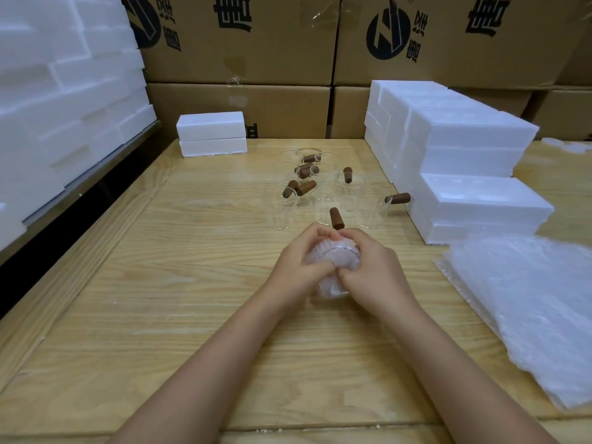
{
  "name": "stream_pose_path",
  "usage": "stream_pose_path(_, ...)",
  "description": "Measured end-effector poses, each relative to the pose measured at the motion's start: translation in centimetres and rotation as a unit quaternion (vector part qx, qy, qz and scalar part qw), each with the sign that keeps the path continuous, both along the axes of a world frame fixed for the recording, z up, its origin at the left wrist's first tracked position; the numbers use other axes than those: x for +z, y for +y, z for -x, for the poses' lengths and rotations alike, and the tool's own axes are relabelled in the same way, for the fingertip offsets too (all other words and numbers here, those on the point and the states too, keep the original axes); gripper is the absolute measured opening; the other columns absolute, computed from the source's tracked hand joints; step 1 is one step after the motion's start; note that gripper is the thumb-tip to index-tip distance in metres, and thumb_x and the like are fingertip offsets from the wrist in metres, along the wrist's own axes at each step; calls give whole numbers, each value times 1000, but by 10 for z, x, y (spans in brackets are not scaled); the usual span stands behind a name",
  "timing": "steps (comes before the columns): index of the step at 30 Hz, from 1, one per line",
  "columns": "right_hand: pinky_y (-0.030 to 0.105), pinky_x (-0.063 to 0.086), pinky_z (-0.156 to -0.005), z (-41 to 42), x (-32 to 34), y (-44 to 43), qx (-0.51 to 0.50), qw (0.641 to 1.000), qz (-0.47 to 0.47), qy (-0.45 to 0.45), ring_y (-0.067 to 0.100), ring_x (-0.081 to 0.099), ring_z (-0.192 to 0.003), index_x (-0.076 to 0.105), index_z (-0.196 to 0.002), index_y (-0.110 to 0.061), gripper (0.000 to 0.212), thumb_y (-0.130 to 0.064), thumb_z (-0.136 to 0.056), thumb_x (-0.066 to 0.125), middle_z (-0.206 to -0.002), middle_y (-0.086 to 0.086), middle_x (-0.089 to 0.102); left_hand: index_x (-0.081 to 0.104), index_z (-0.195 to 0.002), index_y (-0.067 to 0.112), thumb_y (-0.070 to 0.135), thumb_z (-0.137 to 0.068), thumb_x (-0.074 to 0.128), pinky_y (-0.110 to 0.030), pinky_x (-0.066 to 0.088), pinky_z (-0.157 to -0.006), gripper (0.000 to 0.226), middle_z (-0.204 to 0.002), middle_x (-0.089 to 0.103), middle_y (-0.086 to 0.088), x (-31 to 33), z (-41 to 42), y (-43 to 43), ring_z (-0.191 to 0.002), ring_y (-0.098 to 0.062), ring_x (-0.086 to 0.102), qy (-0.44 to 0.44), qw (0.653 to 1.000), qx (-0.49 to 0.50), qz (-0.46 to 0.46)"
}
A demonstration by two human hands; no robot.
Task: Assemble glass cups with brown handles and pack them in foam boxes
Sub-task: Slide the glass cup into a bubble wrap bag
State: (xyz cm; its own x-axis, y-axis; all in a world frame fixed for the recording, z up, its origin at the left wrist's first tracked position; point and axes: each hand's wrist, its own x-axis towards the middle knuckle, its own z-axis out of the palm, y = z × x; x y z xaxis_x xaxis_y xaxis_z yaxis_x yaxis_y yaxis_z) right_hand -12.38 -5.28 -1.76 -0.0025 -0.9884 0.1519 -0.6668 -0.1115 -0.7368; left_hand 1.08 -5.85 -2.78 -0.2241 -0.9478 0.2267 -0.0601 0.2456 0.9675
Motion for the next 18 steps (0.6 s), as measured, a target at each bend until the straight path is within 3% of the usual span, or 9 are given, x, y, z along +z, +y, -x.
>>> stream_pose_path(2, 27, 51, -63, 7, 0, -3, -13, 1000, -9, -8, 14, 62, -80, 60, -109, -34, 47, -9, -70, 57, -90, -4, 67, 52, -117, 28, 24, -59, 68, -26, 38, -106, 61, -140, 44, 3, 1, -4, 3, -134, -4, 39, -59, 994, -90, 16)
stream_pose_path(4, 13, 42, -48, 15, 0, -7, -12, 1000, -21, -15, 6, 59, -68, 60, -102, -36, 45, -6, -69, 59, -80, -8, 65, 40, -134, 30, 13, -67, 70, -19, 24, -114, 75, -153, 25, 4, -1, -7, 3, -144, 1, 16, -166, 978, -111, 65)
stream_pose_path(6, 10, 38, -48, 20, 2, -9, 5, 999, -42, -23, 2, 59, -70, 60, -101, -34, 42, -7, -69, 65, -80, -11, 64, 39, -138, 22, 4, -71, 73, -16, 26, -110, 77, -148, 35, 3, -4, -5, 1, -140, -1, 27, -224, 962, -82, 131)
stream_pose_path(9, 20, 46, -68, 26, 7, -10, 52, 993, -65, -78, 6, 62, -89, 63, -104, -31, 35, -17, -73, 72, -97, -11, 66, 49, -124, 29, 21, -67, 82, -20, 49, -89, 67, -118, 59, 13, -5, -6, 0, -107, 3, 56, -204, 972, -18, 116)
stream_pose_path(12, 28, 51, -79, 31, 13, -9, 61, 982, -45, -173, 7, 63, -95, 69, -100, -27, 19, -29, -82, 70, -100, -12, 68, 47, -108, 42, 42, -60, 85, -13, 49, -72, 62, -103, 61, 21, -7, -14, -3, -93, 8, 58, -210, 974, 44, 66)
stream_pose_path(14, 35, 56, -80, 34, 15, -8, 65, 975, -47, -208, 14, 67, -93, 71, -96, -24, 11, -21, -87, 66, -97, -6, 70, 44, -98, 43, 48, -57, 85, -9, 45, -67, 59, -100, 59, 22, -8, -18, -5, -90, 12, 56, -220, 972, 73, 45)
stream_pose_path(18, 41, 53, -89, 32, 10, -8, 74, 984, -46, -156, 16, 67, -95, 71, -98, -18, 14, -11, -88, 64, -98, -3, 71, 42, -101, 39, 56, -52, 85, -9, 45, -67, 68, -98, 58, 22, -10, -20, -5, -87, 11, 56, -245, 965, 95, 15)
